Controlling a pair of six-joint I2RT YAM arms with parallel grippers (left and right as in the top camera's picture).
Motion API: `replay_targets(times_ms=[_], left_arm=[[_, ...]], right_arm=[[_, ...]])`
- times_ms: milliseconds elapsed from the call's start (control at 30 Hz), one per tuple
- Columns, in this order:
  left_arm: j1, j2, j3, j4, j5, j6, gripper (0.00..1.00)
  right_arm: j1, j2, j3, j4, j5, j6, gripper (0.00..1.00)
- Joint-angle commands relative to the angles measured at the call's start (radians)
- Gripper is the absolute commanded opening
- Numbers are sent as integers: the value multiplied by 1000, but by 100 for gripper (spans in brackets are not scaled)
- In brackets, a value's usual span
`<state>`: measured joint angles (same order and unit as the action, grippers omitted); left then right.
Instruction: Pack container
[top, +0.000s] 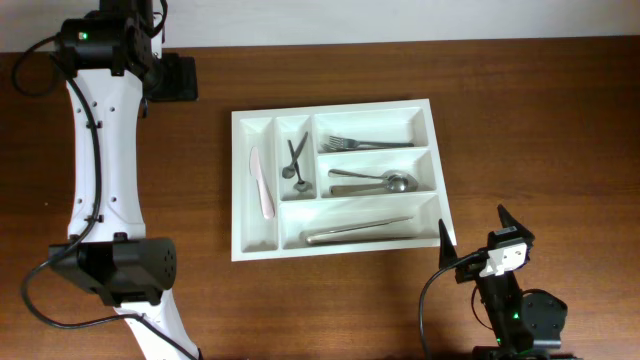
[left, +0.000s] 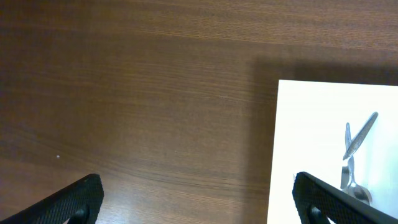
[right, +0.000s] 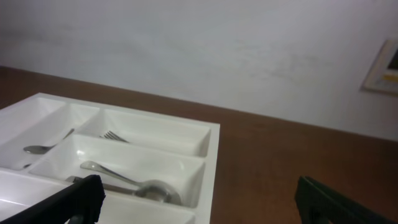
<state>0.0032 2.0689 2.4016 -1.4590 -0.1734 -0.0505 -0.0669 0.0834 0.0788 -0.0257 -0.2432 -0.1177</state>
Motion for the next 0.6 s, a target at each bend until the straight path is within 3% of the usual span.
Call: replay_targets(times_ms=[0, 567], left_arm=[[5, -26, 14, -1, -7, -13, 99], [5, -26, 13, -1, -8, -13, 99]], right_arm=[[9, -20, -47, 50, 47, 64, 99], [72, -80, -73, 41, 101, 67, 99]])
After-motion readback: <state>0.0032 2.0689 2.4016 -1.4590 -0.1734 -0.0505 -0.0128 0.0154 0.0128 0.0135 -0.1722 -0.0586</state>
